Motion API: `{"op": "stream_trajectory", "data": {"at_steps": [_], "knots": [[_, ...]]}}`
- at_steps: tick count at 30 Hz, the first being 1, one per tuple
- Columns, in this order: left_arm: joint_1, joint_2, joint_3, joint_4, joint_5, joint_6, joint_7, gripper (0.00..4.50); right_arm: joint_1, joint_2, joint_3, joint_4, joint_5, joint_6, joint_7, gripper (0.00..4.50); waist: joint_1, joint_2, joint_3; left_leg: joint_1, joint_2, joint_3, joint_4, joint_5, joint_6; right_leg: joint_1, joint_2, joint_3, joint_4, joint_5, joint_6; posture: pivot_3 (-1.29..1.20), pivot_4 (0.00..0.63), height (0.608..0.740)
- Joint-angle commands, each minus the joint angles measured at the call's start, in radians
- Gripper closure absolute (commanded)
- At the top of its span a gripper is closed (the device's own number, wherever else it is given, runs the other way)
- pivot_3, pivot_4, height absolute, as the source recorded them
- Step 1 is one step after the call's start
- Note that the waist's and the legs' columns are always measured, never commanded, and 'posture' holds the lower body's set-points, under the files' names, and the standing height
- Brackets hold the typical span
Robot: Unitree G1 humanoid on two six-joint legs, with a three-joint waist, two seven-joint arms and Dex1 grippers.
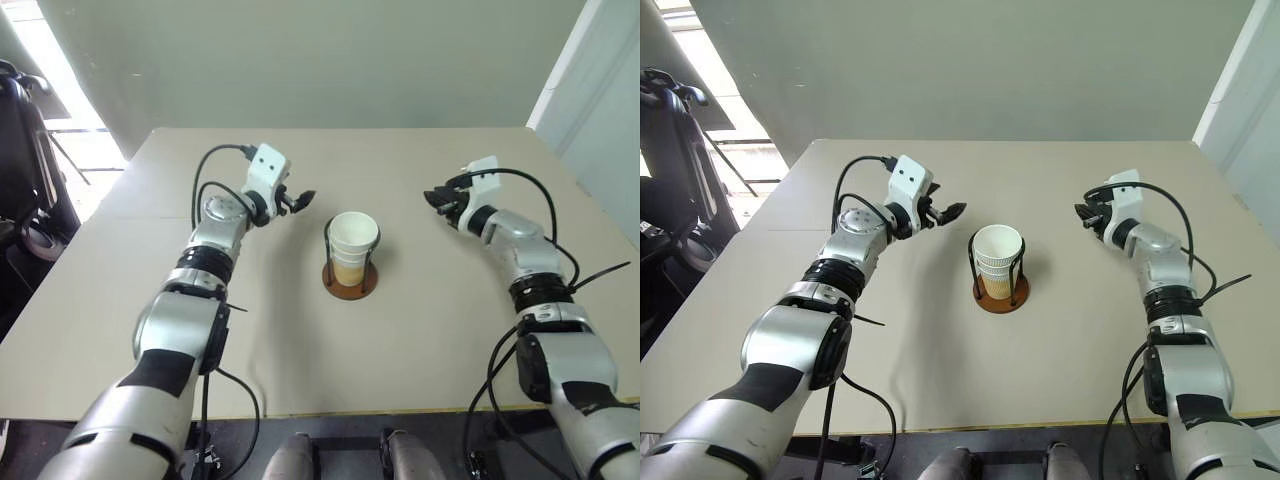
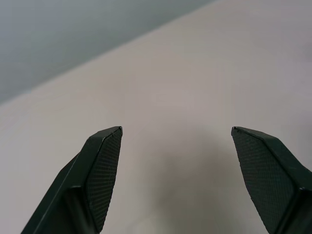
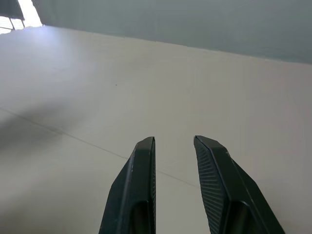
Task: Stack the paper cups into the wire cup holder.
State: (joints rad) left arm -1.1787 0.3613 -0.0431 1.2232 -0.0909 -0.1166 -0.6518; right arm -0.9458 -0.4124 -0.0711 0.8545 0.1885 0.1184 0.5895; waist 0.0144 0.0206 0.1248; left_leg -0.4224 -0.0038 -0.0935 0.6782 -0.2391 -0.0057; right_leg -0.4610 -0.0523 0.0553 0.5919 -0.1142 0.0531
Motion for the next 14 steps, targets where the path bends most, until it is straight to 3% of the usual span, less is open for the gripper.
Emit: {"op": "stream_trajectory", "data": {"at_steps": [1, 14], "knots": [[0.010, -0.018, 0.031, -0.035, -0.004, -0.051, -0.039, 0.69, 0.011, 0.001, -0.007, -0.015, -0.033, -0.092, -0.029, 3.28, 0.003, 0.000, 0.000, 0.000, 0.000, 0.000, 0.000, 0.000, 0.000, 0.000, 0.000, 0.000, 0.000, 0.000, 0.000, 0.00, 0.150, 0.740], [0.018, -0.103, 0.019, 0.037, 0.110, -0.195, 0.157, 0.69, 0.006, 0.037, -0.005, 0.156, -0.138, -0.293, -0.176, 3.28, 0.003, 0.000, 0.000, 0.000, 0.000, 0.000, 0.000, -0.001, 0.000, 0.000, -0.001, 0.001, -0.001, 0.002, 0.000, 0.00, 0.150, 0.740]]}}
